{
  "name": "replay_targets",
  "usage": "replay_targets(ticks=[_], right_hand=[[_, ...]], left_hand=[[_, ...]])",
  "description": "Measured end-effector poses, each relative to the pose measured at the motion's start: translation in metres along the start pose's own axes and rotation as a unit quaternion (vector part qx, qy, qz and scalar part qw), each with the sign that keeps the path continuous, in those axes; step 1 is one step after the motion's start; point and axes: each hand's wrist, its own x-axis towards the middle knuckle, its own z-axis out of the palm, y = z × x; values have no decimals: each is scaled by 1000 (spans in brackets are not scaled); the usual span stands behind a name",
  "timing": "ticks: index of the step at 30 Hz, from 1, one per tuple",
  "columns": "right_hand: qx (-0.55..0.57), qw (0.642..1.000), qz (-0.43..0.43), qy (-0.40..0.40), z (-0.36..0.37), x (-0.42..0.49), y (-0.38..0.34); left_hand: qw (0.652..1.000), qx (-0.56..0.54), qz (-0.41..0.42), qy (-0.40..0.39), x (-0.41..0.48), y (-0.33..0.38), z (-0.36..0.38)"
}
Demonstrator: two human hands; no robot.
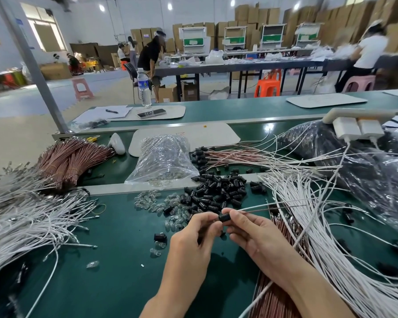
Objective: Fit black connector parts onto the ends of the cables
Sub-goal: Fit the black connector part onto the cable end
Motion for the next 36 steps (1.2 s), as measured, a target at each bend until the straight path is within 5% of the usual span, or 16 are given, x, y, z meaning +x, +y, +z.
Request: replay_targets(ticks=[25, 36], right_hand=[[-118, 987, -82, 77, 12, -10, 3], [-75, 987, -91, 112, 21, -4, 6]], left_hand=[[995, 89, 0, -50, 0, 11, -4], [994, 98, -38, -19, 1, 8, -2]])
